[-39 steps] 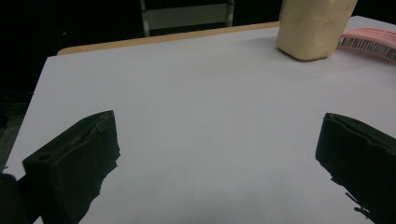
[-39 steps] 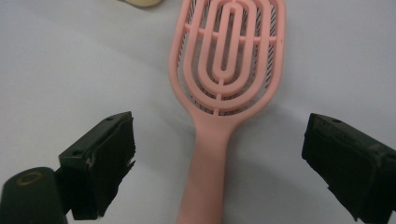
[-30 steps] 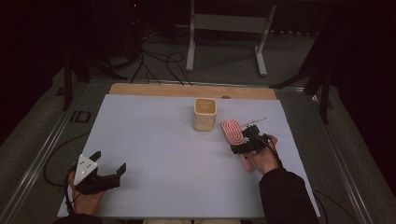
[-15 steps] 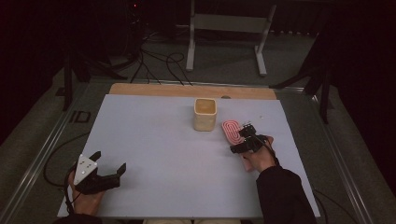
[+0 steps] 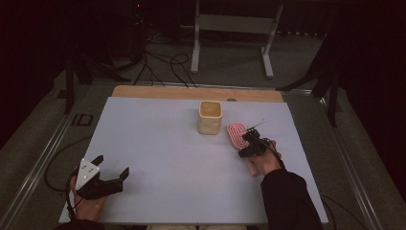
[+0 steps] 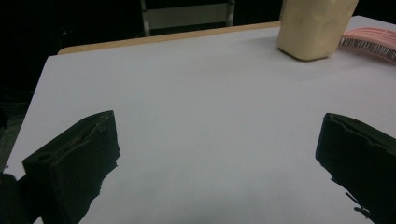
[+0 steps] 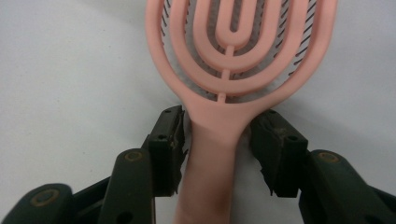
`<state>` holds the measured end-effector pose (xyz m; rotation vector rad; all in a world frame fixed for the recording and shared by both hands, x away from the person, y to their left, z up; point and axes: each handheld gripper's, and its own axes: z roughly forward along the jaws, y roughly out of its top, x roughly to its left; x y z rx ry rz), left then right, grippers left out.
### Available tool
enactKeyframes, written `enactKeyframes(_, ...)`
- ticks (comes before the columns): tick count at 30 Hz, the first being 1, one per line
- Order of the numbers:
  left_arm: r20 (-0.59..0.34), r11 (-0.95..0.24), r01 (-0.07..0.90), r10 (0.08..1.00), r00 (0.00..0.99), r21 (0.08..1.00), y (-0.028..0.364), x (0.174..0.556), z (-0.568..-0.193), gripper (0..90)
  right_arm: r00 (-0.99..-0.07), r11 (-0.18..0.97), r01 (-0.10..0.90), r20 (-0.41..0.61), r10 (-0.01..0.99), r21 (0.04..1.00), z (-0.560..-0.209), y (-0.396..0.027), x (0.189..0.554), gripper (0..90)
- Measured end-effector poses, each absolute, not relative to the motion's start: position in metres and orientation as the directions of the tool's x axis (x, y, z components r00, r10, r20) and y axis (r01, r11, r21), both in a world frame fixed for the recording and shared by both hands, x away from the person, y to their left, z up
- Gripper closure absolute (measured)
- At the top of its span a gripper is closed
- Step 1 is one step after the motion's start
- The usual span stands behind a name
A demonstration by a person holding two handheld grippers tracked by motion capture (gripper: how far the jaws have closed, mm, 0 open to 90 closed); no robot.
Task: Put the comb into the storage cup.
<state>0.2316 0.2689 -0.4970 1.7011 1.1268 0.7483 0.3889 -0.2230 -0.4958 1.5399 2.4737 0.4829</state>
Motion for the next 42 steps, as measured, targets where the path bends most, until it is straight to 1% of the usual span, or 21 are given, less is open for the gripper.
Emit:
enactKeyframes(5, -0.005, -0.145, 0.352, 0.919, 0.393, 0.925, 0.2687, 0.2316, -0.497, 0.3, -0.435, 0.4, 0.841, 0.014, 0.901, 0.365, -0.496, -0.2234, 0.3903, 55.2)
enactKeyframes(19, -0.003, -0.147, 0.352, 0.92, 0.392, 0.924, 0.2686, 0.2316, -0.497, 0.3, -0.46, 0.431, 0.831, -0.002, 0.888, 0.353, -0.496, -0.2195, 0.3882, 56.2)
enactKeyframes(26, -0.001, -0.149, 0.352, 0.92, 0.391, 0.924, 0.2685, 0.2316, -0.497, 0.3, -0.469, 0.441, 0.832, 0.002, 0.883, 0.337, -0.4948, -0.2209, 0.3904, 63.0)
enactKeyframes(37, -0.001, -0.148, 0.353, 0.921, 0.389, 0.924, 0.2685, 0.2315, -0.4969, 0.3, -0.466, 0.439, 0.833, 0.001, 0.885, 0.338, -0.4948, -0.2223, 0.3916, 68.2)
enactKeyframes(42, -0.001, -0.149, 0.354, 0.921, 0.389, 0.923, 0.2687, 0.2316, -0.4969, 0.3, -0.465, 0.437, 0.831, -0.002, 0.885, 0.344, -0.4947, -0.2228, 0.3907, 68.9)
